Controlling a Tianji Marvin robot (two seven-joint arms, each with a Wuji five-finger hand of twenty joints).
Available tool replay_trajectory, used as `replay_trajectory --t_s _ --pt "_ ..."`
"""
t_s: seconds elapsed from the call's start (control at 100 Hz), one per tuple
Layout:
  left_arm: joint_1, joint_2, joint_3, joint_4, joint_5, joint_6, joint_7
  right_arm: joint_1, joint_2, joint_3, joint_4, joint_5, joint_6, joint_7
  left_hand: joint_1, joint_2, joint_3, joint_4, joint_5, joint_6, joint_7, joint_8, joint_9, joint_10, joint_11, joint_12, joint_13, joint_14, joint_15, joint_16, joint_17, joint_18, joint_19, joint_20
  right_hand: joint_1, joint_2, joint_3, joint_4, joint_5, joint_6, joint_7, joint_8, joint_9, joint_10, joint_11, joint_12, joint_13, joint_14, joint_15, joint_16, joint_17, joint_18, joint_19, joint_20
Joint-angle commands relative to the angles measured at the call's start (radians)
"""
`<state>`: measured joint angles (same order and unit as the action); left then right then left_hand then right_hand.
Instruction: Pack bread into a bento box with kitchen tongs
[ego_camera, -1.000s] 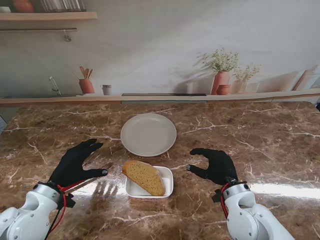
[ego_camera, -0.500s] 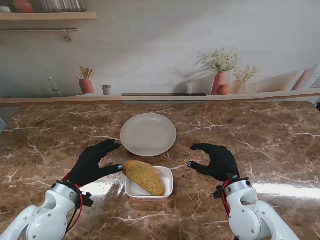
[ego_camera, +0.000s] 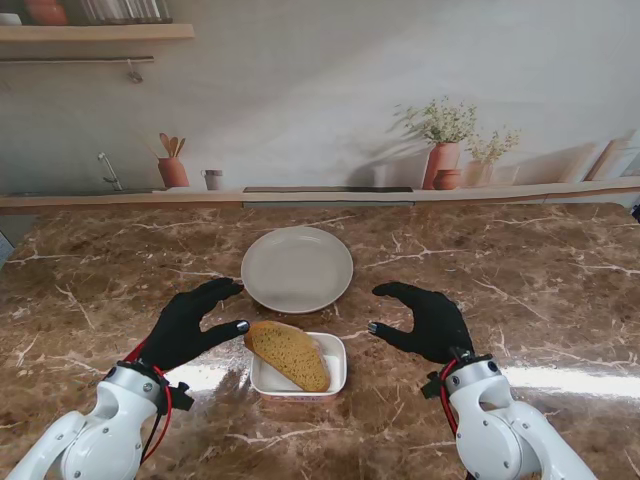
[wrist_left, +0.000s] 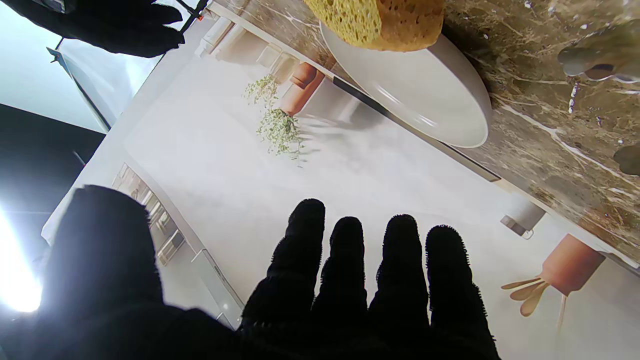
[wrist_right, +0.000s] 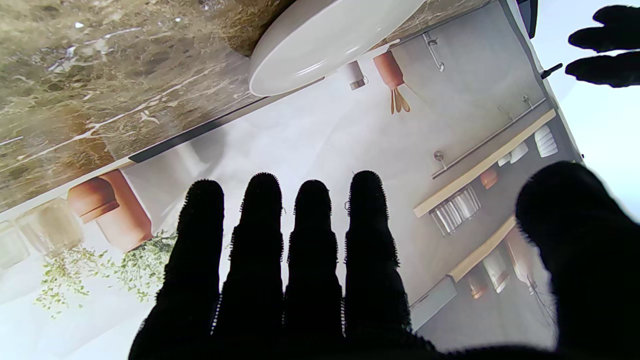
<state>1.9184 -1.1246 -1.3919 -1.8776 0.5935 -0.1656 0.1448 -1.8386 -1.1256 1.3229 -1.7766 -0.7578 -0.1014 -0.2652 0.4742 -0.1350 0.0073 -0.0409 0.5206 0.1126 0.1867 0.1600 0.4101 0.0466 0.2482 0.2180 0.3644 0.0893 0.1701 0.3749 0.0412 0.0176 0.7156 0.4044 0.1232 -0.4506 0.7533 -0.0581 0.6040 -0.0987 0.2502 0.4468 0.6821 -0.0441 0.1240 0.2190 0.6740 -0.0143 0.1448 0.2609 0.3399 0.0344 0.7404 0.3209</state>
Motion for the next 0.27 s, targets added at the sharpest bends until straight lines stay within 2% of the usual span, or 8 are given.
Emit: replay_trajectory --t_s 0.0,0.26 --pt "0.011 -0.004 -0.001 -0.003 0.001 0.004 0.005 -0.003 -0.002 -0.004 0.004 0.005 0.0 0.011 -0.053 0.034 -0.019 0.036 0.015 -0.01 -0.007 0.013 -0.004 -0.008 -0.012 0.002 0.001 -0.015 -0.007 0.002 -0.016 -0.015 0.004 0.005 -0.053 0.015 0.008 0.048 -0.03 -0.002 -0.014 -0.014 -0.022 -0.003 -0.011 -0.022 -0.033 -0.025 -0.013 -0.023 -0.011 -0.031 -0.025 -0.023" --pt "0.021 -0.004 -0.002 -0.007 0.003 0.009 0.005 -0.008 -0.002 -0.002 0.001 0.004 0.001 0.007 -0.047 0.031 -0.018 0.037 0.016 -0.012 -0.009 0.013 -0.003 -0.01 -0.012 0.002 0.001 -0.016 -0.01 0.002 -0.016 -0.015 0.003 0.004 -0.042 0.015 0.0 0.049 -0.02 -0.004 -0.008 -0.012 -0.018 -0.003 -0.004 -0.027 -0.032 -0.022 -0.01 -0.026 -0.01 -0.031 -0.024 -0.023"
